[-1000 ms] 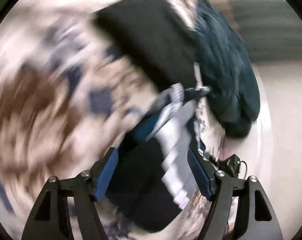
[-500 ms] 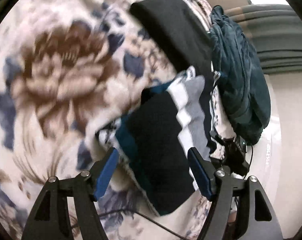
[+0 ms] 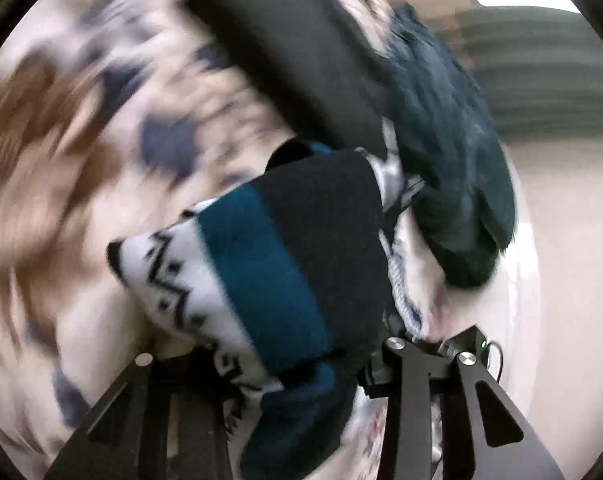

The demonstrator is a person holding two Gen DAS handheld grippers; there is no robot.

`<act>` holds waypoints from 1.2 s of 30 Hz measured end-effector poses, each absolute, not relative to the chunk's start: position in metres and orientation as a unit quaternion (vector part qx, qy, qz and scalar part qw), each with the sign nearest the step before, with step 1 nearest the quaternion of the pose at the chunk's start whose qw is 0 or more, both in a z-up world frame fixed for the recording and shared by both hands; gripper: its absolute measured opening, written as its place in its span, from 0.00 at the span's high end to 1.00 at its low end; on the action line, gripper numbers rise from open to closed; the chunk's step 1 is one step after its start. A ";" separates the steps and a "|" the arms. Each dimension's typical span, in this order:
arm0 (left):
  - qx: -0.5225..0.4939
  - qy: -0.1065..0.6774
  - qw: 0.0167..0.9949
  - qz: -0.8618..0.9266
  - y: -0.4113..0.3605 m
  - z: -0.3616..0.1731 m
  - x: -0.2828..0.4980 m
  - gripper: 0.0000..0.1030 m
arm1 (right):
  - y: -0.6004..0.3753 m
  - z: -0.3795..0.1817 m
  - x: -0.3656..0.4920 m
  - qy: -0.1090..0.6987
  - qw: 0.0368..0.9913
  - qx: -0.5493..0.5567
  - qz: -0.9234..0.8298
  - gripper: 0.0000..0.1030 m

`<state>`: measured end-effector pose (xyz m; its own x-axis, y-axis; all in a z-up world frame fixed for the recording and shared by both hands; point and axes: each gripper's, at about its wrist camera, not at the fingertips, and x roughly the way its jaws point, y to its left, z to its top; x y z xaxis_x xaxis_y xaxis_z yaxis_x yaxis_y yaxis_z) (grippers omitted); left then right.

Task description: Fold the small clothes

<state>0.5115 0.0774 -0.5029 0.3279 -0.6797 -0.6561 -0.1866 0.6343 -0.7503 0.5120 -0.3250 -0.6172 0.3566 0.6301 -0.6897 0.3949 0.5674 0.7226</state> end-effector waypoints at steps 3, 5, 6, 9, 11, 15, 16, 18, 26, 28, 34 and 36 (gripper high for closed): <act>-0.319 0.567 0.734 -0.195 0.077 -0.486 0.553 0.65 | -0.313 -0.595 0.463 0.553 0.682 0.474 0.065 0.80; -0.246 0.596 0.736 -0.205 0.067 -0.492 0.576 0.53 | -0.295 -0.597 0.441 0.567 0.672 0.473 0.053 0.79; -0.212 0.612 0.736 -0.199 0.063 -0.498 0.582 0.50 | -0.286 -0.602 0.433 0.583 0.672 0.454 0.046 0.75; -0.208 0.633 0.721 -0.190 0.065 -0.506 0.584 0.47 | -0.289 -0.614 0.423 0.608 0.660 0.441 0.018 0.59; -0.210 0.621 0.734 -0.179 0.068 -0.494 0.572 0.46 | -0.303 -0.610 0.416 0.604 0.656 0.453 0.007 0.53; -0.195 0.586 0.775 -0.137 0.071 -0.466 0.533 0.38 | -0.339 -0.585 0.404 0.572 0.689 0.443 -0.029 0.47; -0.191 0.577 0.784 -0.126 0.072 -0.460 0.521 0.36 | -0.344 -0.580 0.406 0.570 0.695 0.437 -0.029 0.47; -0.192 0.571 0.791 -0.108 0.071 -0.457 0.517 0.25 | -0.348 -0.578 0.422 0.571 0.701 0.427 -0.015 0.47; -0.216 0.584 0.779 -0.073 0.070 -0.467 0.491 0.24 | -0.333 -0.558 0.431 0.575 0.742 0.344 -0.005 0.90; -0.208 0.585 0.780 -0.077 0.067 -0.467 0.494 0.24 | -0.337 -0.566 0.422 0.598 0.733 0.324 -0.023 0.90; -0.187 0.573 0.793 -0.085 0.063 -0.454 0.526 0.24 | -0.347 -0.559 0.450 0.626 0.724 0.291 0.002 0.70; -0.175 0.564 0.802 -0.088 0.061 -0.450 0.544 0.24 | -0.361 -0.536 0.468 0.583 0.759 0.290 0.006 0.50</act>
